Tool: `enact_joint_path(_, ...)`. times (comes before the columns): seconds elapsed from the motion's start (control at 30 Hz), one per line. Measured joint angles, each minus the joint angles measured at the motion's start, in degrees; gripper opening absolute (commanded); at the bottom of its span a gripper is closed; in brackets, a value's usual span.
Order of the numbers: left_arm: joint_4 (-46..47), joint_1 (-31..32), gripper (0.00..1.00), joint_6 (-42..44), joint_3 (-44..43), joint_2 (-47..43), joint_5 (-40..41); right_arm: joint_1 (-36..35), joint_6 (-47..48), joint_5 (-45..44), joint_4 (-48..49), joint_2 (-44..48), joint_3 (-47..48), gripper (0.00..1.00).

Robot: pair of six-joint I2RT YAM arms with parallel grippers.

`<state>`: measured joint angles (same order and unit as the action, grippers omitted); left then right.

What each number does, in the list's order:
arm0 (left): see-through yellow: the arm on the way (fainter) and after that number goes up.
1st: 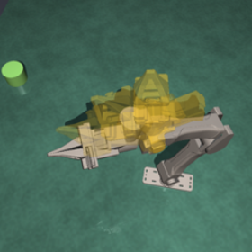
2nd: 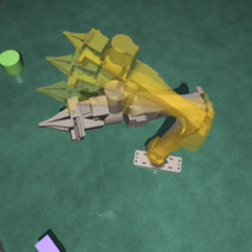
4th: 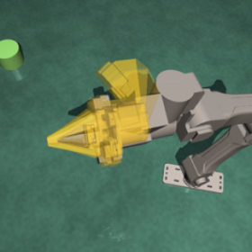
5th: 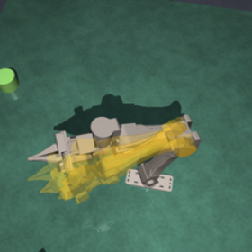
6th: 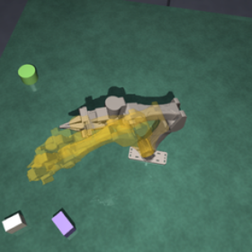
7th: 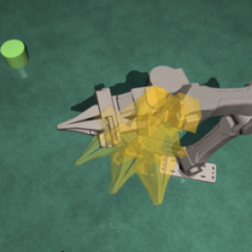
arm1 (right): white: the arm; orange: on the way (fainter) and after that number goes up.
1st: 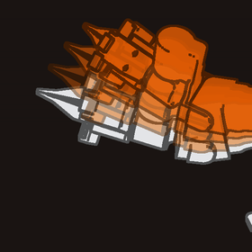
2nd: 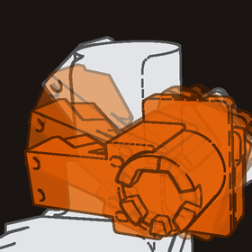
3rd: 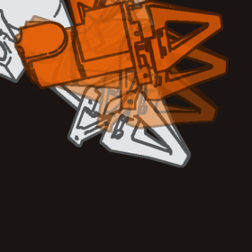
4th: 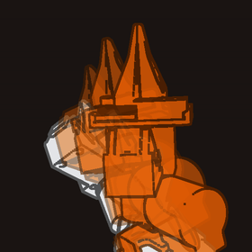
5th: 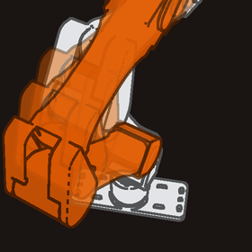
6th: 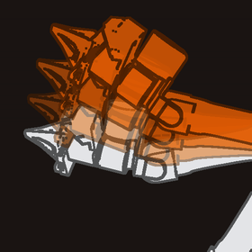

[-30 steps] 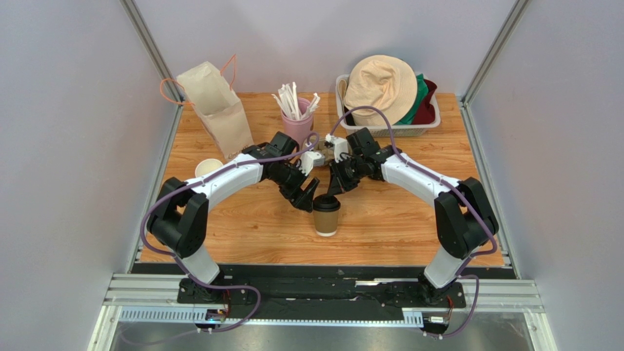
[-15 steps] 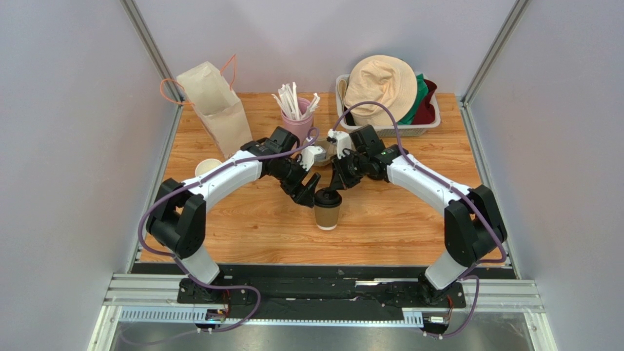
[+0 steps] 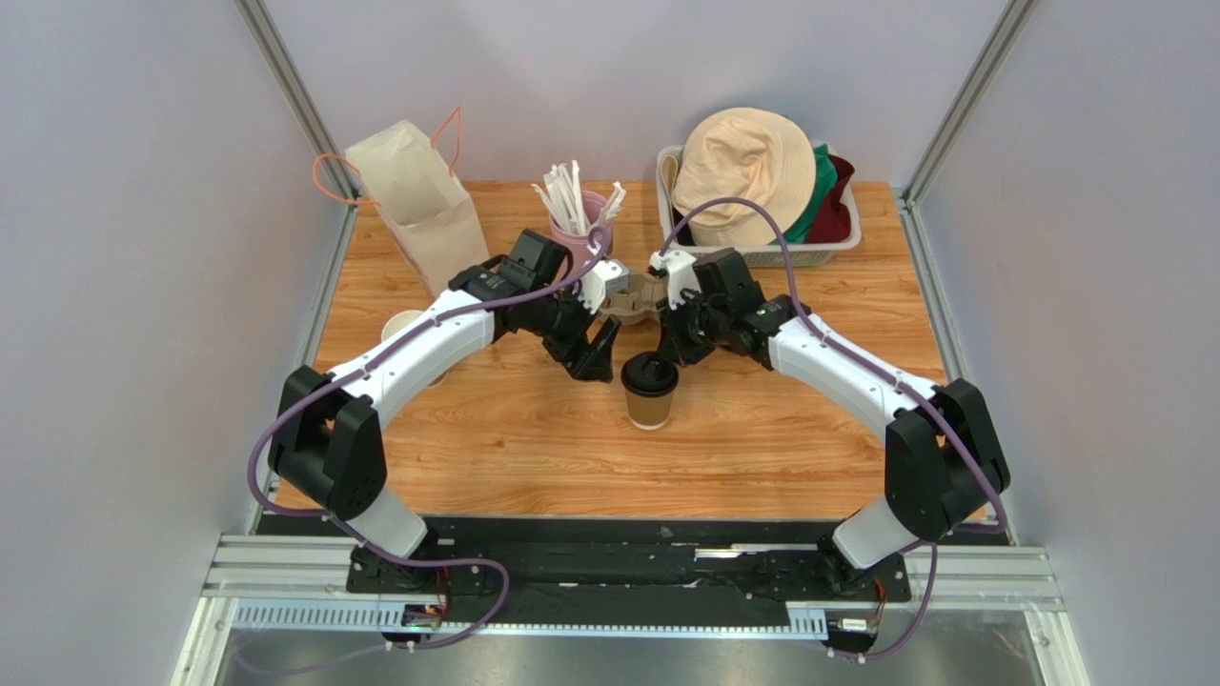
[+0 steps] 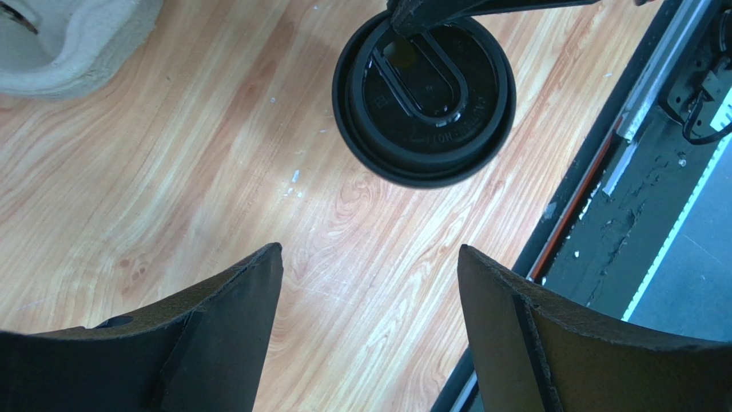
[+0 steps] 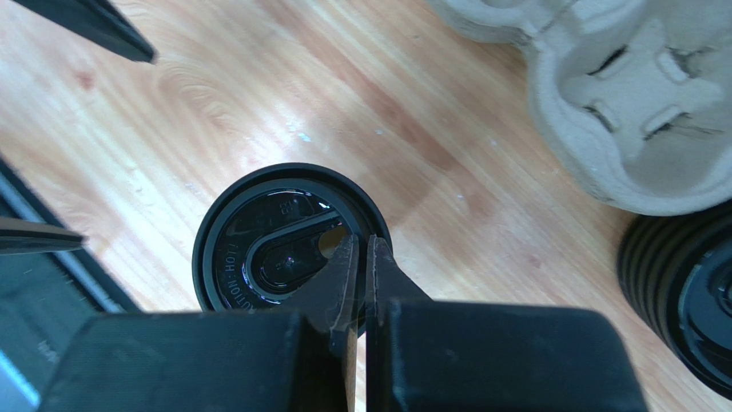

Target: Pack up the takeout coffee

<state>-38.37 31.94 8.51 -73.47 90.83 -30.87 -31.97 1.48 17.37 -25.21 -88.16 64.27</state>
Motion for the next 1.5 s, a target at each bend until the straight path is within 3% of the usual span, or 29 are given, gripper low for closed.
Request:
enact_joint_path(0.3,1.0,-0.2,0.83,0.3,0.0,-0.1,1.4,-0.2,1.7,-8.6,9.0,5.6,-8.4,0.00)
enact_joint_path(0.53,1.9,-0.2,0.83,0.6,0.0,-0.1,1.6,-0.7,2.1,-13.2,12.7,8.2,-9.9,0.00)
enact_joint_path(1.13,4.0,-0.2,0.83,-0.5,-1.4,3.1,1.6,-1.7,4.2,-14.4,11.4,8.6,-11.5,0.06)
enact_joint_path(1.5,5.2,-0.1,0.83,-0.7,-3.1,4.6,2.1,-2.4,5.6,-14.4,9.8,9.9,-12.0,0.32)
